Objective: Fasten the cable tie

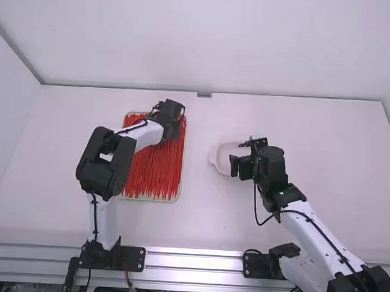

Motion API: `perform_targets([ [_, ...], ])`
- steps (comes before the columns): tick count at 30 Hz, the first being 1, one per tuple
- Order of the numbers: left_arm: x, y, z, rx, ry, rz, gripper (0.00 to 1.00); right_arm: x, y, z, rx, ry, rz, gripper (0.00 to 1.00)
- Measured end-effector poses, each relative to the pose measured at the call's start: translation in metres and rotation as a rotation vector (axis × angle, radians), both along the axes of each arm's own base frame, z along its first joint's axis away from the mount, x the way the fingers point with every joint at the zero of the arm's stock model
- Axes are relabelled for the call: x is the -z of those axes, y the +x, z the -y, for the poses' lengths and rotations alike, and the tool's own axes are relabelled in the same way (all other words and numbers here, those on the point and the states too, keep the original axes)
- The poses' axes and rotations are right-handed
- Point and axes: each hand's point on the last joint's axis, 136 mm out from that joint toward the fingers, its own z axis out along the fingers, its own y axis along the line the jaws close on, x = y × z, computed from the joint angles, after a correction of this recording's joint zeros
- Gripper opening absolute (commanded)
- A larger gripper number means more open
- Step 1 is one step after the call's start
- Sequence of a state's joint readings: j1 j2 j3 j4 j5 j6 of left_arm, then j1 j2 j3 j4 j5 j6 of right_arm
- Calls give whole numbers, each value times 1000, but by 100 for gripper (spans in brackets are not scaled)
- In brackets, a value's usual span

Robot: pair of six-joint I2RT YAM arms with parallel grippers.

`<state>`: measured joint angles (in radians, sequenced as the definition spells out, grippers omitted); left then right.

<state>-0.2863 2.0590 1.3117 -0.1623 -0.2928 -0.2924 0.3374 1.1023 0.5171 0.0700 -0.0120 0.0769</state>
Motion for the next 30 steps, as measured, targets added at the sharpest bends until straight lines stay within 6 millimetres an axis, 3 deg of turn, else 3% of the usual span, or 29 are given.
perform_targets([
  [3, 0, -1, 0, 1, 1, -4, 26, 0, 0, 0, 3, 1, 0, 98],
  [30, 14, -10, 8, 31, -50, -33, 15, 1, -1, -2, -8, 8, -6, 98],
])
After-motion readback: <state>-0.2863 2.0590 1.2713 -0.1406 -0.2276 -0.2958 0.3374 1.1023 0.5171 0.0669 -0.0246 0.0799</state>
